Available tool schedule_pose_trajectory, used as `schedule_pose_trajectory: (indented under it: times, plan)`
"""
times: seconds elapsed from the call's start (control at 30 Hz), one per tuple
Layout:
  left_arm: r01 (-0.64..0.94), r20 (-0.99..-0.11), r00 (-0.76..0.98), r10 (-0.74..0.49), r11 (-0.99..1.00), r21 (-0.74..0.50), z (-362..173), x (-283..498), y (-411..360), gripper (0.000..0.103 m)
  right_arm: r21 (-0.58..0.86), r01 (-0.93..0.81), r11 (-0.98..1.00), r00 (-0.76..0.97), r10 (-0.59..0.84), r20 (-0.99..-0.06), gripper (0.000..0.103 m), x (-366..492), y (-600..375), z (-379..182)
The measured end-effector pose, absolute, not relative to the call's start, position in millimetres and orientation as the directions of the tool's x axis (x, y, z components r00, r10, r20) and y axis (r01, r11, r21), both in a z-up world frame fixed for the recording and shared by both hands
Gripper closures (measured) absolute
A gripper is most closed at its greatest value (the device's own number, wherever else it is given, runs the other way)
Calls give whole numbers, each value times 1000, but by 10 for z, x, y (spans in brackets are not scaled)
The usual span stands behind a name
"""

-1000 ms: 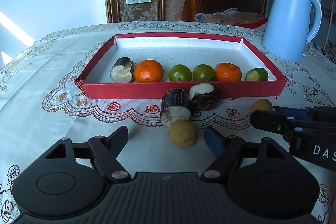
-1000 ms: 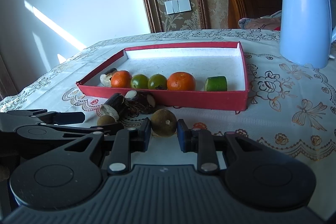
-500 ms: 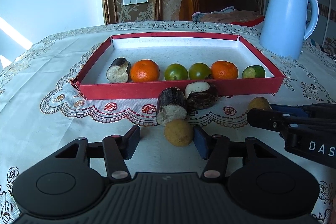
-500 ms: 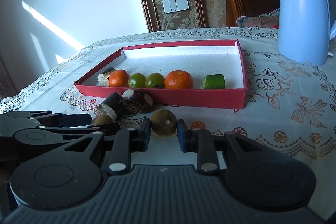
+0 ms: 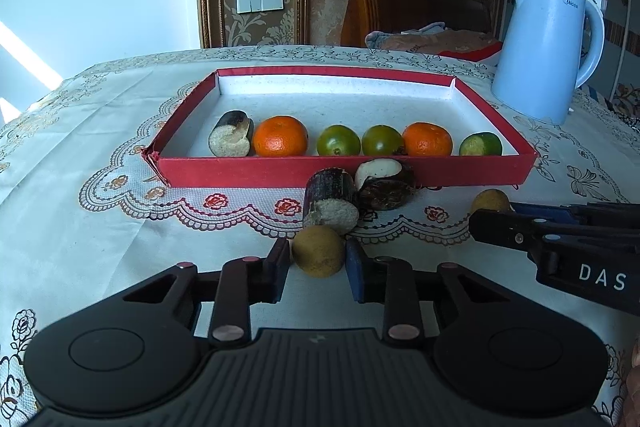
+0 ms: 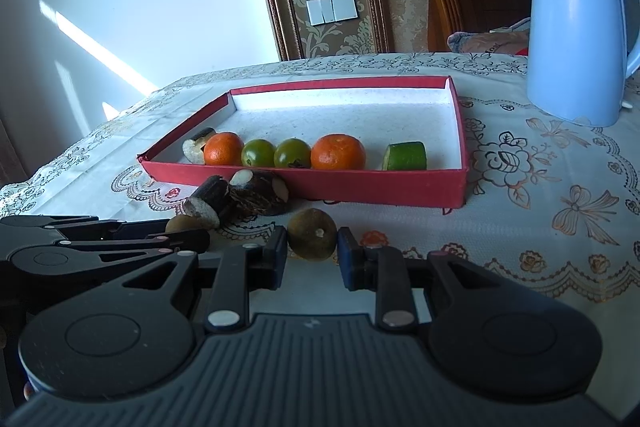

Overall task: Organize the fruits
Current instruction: 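Grasp a brown round fruit with the right tool while the left tool grasps another, then carry both brown round fruits over the tray with both tools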

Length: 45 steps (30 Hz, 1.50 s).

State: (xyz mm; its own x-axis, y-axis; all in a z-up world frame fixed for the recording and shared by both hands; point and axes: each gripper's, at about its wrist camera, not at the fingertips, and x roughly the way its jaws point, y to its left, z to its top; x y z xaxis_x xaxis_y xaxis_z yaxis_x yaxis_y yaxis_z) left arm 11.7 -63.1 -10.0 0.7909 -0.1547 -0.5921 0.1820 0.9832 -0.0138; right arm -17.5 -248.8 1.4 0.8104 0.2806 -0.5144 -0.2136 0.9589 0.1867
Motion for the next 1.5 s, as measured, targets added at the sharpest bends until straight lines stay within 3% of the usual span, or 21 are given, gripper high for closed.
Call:
schedule_pose_trajectory:
  times: [0.83,1.07,1.5]
  plan:
    - [179,-421,886,-196,981,-80,106,-48,-255,76,143,-257,956,836,294,-463,77,-213,-2382,112]
    - [183,-361,916,-176,983,-17,281,-30,-324,76,111,-277,954,842,297,-451,77,-178,-2343,171]
    - [172,-390,907,-161,985,-7,456,589,-551,75,116,-251,961,853,277,-442,77,285,-2443,395]
